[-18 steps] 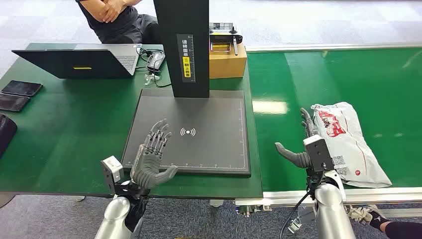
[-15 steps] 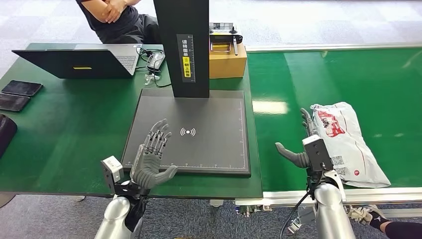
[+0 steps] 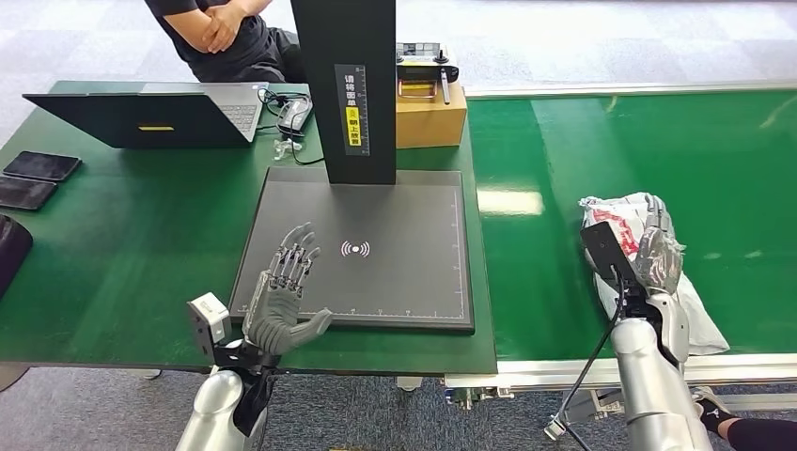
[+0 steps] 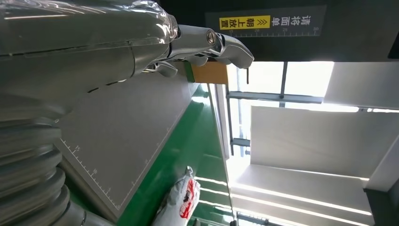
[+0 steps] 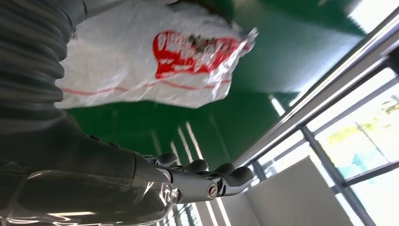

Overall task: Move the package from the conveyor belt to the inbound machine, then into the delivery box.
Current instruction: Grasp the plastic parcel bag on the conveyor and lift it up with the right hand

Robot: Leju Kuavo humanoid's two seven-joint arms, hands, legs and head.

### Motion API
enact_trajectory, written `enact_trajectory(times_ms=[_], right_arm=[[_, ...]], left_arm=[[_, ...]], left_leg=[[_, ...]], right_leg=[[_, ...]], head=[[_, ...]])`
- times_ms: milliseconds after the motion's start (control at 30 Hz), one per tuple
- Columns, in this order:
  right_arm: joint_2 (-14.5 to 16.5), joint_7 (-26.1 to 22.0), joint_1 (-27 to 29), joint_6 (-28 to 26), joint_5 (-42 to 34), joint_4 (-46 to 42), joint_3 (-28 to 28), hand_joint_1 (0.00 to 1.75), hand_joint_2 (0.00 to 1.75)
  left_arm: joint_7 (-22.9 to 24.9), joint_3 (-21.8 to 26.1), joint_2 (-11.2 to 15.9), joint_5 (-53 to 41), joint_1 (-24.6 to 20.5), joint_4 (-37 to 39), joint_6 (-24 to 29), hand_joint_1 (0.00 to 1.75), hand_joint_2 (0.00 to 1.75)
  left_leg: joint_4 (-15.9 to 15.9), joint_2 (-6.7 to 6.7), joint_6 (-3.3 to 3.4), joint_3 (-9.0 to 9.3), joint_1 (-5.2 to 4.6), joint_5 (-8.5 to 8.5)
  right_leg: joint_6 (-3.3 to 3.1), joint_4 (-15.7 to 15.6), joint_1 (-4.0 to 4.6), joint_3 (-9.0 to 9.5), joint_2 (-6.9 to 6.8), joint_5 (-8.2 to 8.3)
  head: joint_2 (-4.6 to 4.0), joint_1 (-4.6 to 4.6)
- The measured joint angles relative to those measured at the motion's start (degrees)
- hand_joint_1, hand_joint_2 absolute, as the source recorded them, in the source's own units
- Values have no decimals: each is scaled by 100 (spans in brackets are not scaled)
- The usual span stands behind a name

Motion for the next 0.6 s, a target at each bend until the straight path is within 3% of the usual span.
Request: enact_trajectory(times_ms=[100, 200, 400, 600], right_arm=[[-107, 629, -162, -505, 899, 383, -10, 0, 175], [-176, 956, -301, -625, 1324, 735, -10, 0, 175], [-225, 1748, -562, 313, 1651, 1652, -73, 0, 175], [-222, 1827, -579, 612, 1667, 2489, -115, 0, 175]], left_arm=[[32, 7, -2, 43, -10, 0, -37, 0, 175], [51, 16, -10, 44, -19, 0, -36, 0, 175], [-3, 33, -19, 49, -20, 2, -22, 0, 175], [-52, 60, -19, 44, -19, 2, -23, 0, 175]], left_leg=[[0, 0, 0, 0, 0, 0], [0, 1, 0, 1, 0, 0], [0, -1, 0, 3, 1, 0], [0, -2, 0, 0, 1, 0]], right_leg=[[0, 0, 0, 0, 0, 0], [0, 0, 1, 0, 1, 0], [0, 0, 2, 0, -1, 0], [0, 1, 1, 0, -3, -1]], head=[[0, -1], [0, -1], [0, -1], [0, -1]])
